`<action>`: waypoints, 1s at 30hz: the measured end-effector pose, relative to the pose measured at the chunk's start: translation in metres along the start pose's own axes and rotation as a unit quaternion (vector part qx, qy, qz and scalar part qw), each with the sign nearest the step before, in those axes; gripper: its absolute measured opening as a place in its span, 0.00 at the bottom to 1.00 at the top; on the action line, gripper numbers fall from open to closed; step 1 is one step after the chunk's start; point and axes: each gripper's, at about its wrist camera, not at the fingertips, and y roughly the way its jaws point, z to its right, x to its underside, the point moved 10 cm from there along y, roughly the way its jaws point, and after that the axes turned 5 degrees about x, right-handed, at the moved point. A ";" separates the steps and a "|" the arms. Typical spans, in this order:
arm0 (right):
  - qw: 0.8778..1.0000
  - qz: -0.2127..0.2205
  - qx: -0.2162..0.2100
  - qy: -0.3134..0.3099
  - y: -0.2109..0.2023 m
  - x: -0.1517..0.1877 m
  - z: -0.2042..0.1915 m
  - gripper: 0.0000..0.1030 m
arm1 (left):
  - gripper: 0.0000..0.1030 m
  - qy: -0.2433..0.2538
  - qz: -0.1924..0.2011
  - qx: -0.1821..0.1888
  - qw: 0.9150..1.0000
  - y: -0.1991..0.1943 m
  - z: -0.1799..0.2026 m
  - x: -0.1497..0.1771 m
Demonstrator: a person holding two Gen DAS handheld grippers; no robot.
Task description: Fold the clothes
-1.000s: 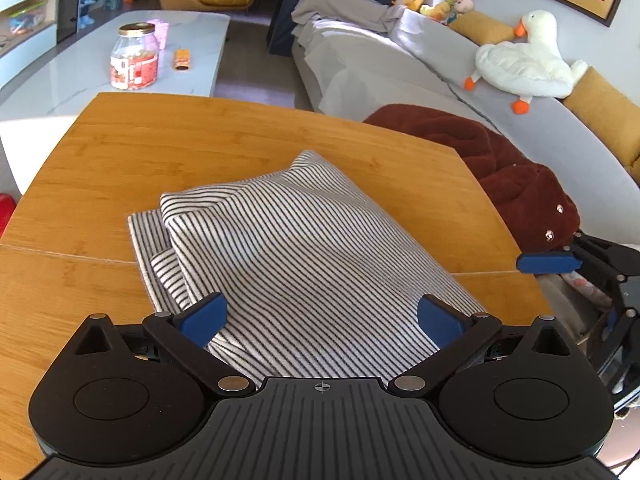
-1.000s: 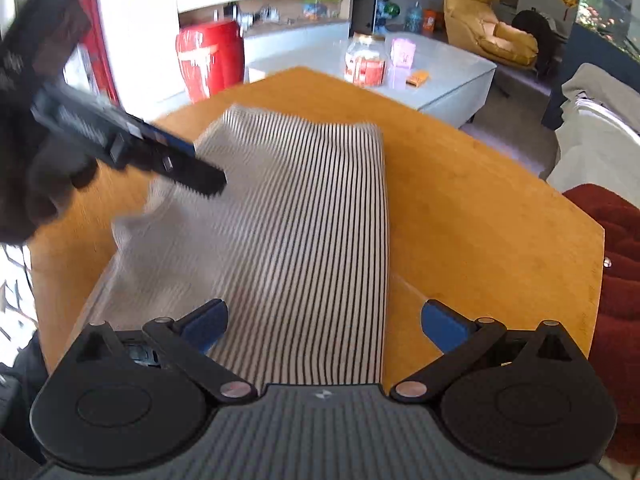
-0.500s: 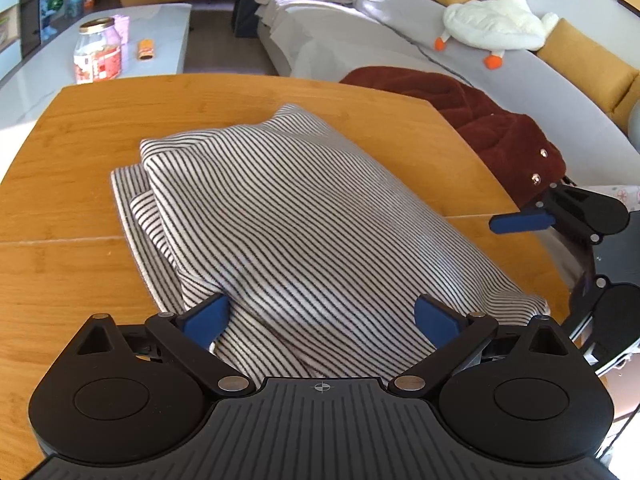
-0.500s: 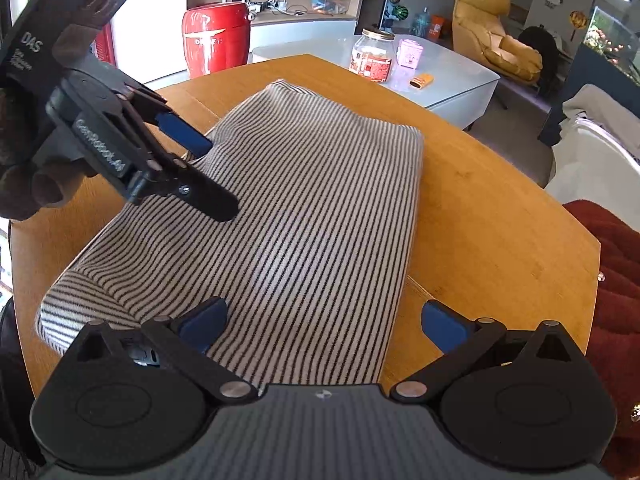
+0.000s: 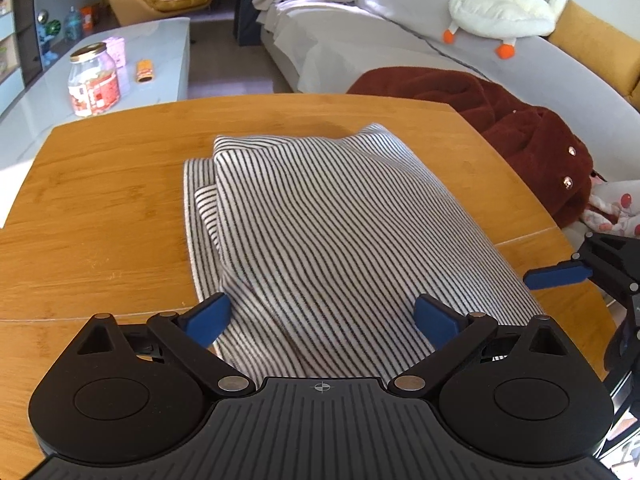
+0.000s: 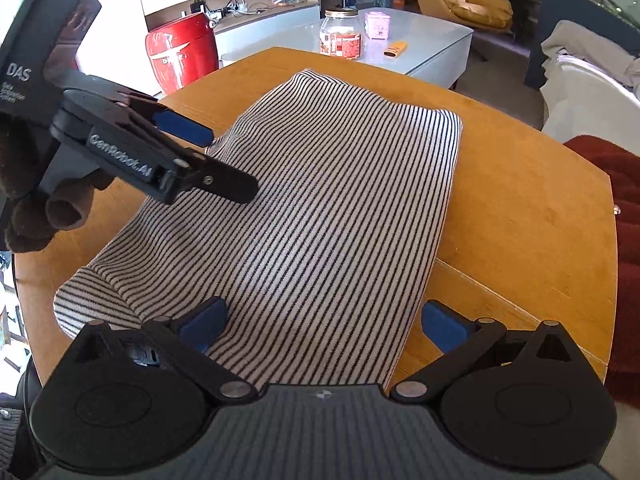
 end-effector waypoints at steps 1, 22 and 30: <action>1.000 0.001 0.001 -0.001 0.000 0.000 0.000 1.00 | 0.98 0.002 0.000 -0.001 1.000 -0.005 0.001 0.004; 1.000 0.012 -0.007 0.017 -0.001 0.000 0.000 1.00 | 1.00 0.034 -0.033 0.024 0.999 -0.038 0.022 0.068; 0.997 0.031 -0.018 0.063 0.000 0.004 0.002 1.00 | 1.00 0.030 -0.033 0.017 0.999 -0.036 0.022 0.070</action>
